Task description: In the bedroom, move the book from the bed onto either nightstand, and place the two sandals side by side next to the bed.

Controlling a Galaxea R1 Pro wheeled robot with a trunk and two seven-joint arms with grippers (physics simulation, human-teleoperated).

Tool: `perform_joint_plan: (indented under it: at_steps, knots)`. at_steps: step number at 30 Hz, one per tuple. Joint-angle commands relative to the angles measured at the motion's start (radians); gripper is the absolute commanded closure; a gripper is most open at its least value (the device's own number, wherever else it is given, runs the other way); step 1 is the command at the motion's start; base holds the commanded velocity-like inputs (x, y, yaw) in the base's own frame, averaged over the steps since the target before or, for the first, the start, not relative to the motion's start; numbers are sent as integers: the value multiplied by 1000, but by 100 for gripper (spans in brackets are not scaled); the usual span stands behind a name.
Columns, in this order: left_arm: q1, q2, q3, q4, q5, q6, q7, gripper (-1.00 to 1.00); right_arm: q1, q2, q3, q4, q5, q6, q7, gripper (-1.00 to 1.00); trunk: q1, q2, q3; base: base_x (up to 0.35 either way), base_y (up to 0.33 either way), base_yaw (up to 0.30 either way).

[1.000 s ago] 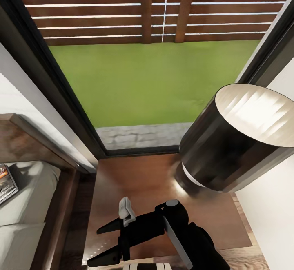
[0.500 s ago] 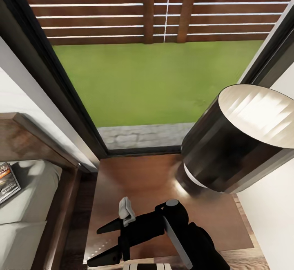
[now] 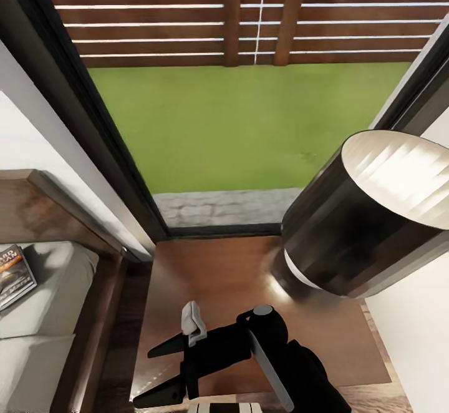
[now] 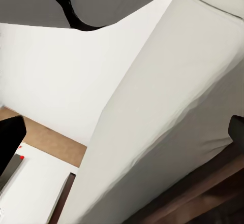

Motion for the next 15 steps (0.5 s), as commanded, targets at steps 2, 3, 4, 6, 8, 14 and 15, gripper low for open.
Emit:
perform_joint_plan:
  at_steps: [2, 3, 4, 6, 8, 14, 15]
  knots:
    - [-1, 0, -2, 2, 11, -5, 2, -100, 0, 0, 0, 0, -5, 7, -1, -100, 0, 0, -1, 0, 0, 73]
    - [-1, 0, -2, 3, 12, -5, 2, -100, 0, 0, 0, 0, -5, 7, -1, -100, 0, 0, -1, 0, 0, 42]
    - [0, 0, -2, 4, 12, -4, 1, -100, 0, 0, 0, 0, -5, 7, -1, -100, 0, 0, -2, 0, 0, 27]
    - [0, 0, -1, 12, 12, -2, 1, -100, 0, 0, 0, 0, -5, 7, -1, -100, 0, 0, -2, 0, 0, 13]
    - [-1, 1, -1, 20, 12, -2, 1, -100, 0, 0, 0, 0, -5, 7, -1, -100, 0, 0, -2, 0, 0, 6]
    - [0, 1, 0, 66, 14, 0, -42, -100, 0, 0, 0, 0, -5, 7, -1, -100, 0, 0, -2, 0, 0, 1]
    - [-1, 1, 0, 69, 15, 0, -54, -100, 0, 0, 0, 0, -5, 7, 0, -100, 0, 0, -2, 0, 0, 0]
